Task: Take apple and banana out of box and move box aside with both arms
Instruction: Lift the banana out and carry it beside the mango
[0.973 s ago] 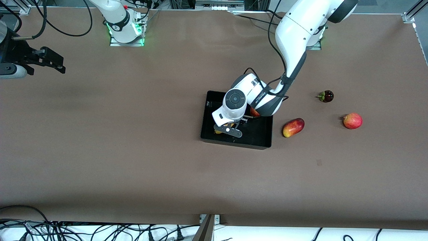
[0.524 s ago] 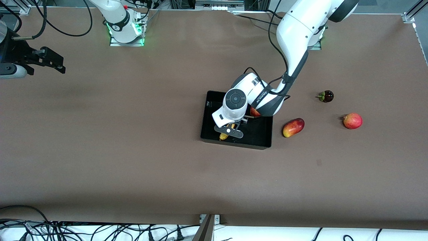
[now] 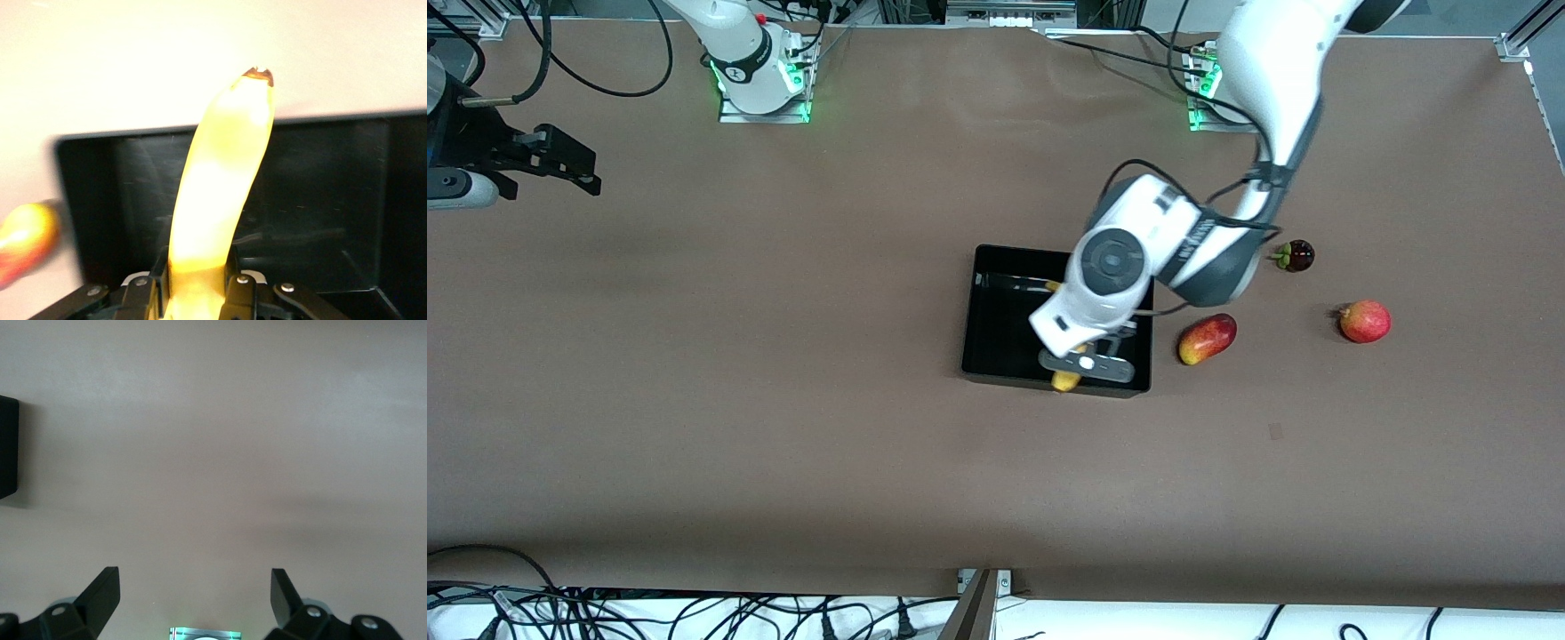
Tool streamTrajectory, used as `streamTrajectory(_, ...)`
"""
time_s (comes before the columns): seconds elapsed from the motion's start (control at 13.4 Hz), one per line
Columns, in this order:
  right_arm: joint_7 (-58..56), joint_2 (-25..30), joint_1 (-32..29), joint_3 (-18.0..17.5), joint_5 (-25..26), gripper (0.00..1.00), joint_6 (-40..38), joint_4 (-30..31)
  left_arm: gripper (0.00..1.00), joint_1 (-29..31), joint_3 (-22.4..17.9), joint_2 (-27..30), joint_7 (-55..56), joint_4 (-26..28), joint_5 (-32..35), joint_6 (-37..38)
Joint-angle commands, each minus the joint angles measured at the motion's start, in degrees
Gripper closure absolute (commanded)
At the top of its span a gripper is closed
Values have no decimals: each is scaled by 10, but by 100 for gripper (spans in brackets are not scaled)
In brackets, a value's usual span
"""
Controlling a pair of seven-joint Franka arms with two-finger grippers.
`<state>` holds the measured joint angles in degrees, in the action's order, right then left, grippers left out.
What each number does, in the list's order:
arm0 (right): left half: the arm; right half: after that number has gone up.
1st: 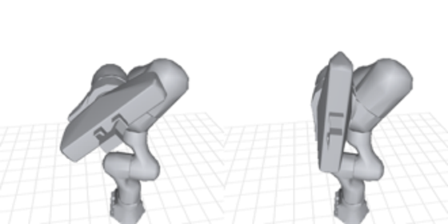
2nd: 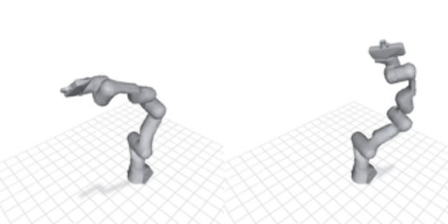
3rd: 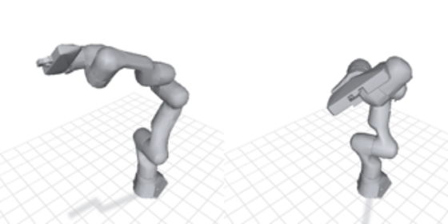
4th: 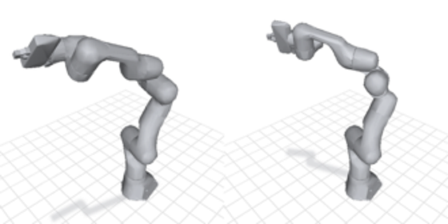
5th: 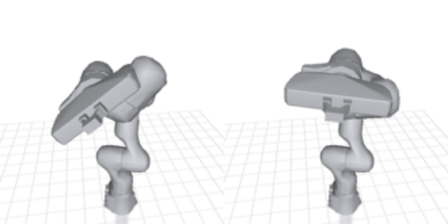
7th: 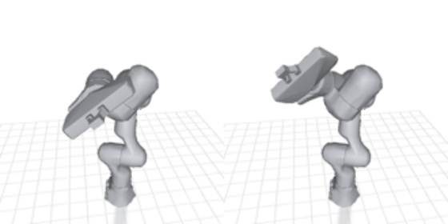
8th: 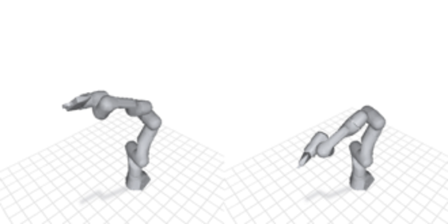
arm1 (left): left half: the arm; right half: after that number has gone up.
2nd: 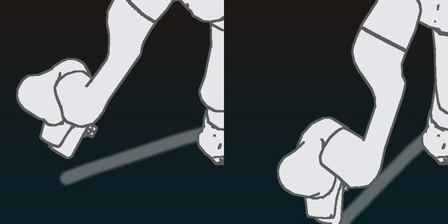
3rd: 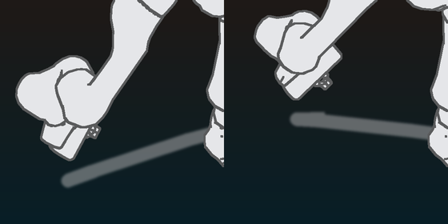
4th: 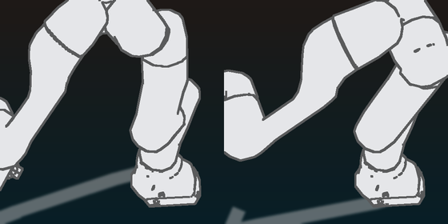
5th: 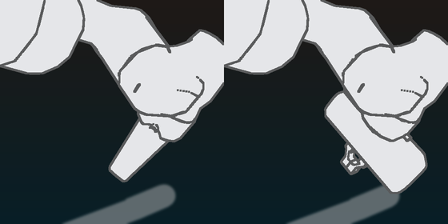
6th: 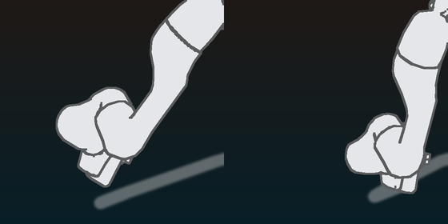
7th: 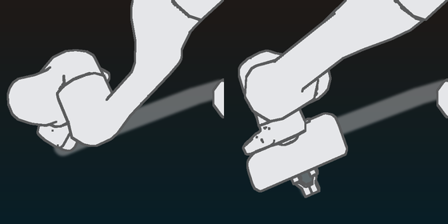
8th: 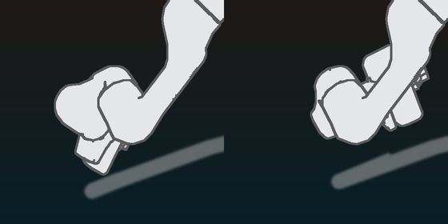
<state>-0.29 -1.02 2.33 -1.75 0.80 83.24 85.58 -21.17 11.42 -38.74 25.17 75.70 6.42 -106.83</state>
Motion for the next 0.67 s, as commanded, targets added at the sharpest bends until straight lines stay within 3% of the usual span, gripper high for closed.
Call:
streamTrajectory(0.0, -3, 0, -4, -1, -9, 0, 3, -3, 100, 27, 0, 16, -40, 2, 4, 29)
streamTrajectory(0.37, -3, 0, -4, -1, -9, 0, 4, -3, 100, 138, -8, 18, -125, 15, 27, 166)
streamTrajectory(0.6, -3, 0, -4, -1, -9, 0, 4, -3, 100, 215, -8, -7, -230, 30, 66, 166)
